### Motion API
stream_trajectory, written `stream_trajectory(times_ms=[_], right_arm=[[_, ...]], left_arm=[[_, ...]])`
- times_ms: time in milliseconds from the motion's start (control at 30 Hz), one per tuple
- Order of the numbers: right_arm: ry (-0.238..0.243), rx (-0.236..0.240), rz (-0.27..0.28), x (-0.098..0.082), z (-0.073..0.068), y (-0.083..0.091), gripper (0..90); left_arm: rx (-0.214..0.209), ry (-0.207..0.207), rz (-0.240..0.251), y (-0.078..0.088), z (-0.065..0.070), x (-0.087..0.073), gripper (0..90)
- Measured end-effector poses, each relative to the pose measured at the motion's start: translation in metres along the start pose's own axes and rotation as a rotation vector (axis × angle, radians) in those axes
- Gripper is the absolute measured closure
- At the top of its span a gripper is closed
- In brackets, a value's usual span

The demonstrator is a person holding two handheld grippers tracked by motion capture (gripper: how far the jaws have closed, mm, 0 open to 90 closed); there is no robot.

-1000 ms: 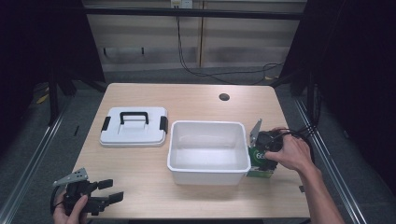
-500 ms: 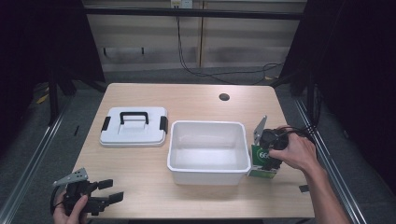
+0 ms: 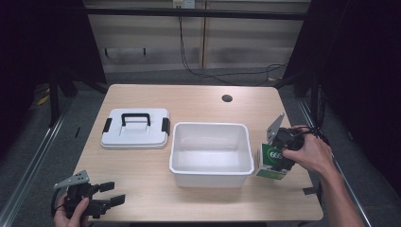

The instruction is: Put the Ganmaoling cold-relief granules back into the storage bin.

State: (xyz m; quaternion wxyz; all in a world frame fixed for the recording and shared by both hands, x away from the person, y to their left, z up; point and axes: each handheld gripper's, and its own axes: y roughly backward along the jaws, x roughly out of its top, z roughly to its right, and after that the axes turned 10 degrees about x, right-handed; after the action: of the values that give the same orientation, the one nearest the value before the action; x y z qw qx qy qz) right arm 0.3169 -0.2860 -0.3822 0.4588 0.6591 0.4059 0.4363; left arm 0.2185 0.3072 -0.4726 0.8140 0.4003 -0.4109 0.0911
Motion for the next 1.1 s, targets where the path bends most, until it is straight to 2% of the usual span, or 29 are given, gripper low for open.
stream_trajectory(times_ms=[200,233,300,567,667,733,967,1100], right_arm=[[-0.020,0.001,0.050,-0.009,-0.006,0.011,15.8],[-0.009,-0.004,0.060,-0.010,-0.006,0.012,15.8],[-0.030,0.000,0.083,-0.013,-0.008,0.016,15.8],[-0.020,0.005,0.164,-0.022,-0.011,0.026,15.8],[-0.059,-0.021,0.197,-0.025,-0.011,0.029,15.8],[-0.064,-0.020,0.226,-0.029,-0.010,0.031,15.9],[-0.067,-0.024,0.256,-0.036,-0.013,0.037,15.9],[-0.073,-0.030,0.301,-0.039,-0.016,0.046,15.8]], left_arm=[[0.000,-0.001,-0.001,0.000,0.000,0.000,16.0],[0.001,0.000,0.000,0.000,0.000,0.000,16.1],[0.001,-0.002,-0.001,0.000,0.000,0.000,16.0],[0.003,0.000,-0.001,0.000,0.000,0.000,16.1],[-0.001,0.000,0.000,0.000,0.000,0.000,16.1],[0.000,0.001,0.001,0.000,0.000,0.000,16.0],[0.003,-0.002,0.001,-0.001,0.000,0.000,16.1],[0.002,-0.004,-0.001,-0.001,0.000,0.000,16.1]])
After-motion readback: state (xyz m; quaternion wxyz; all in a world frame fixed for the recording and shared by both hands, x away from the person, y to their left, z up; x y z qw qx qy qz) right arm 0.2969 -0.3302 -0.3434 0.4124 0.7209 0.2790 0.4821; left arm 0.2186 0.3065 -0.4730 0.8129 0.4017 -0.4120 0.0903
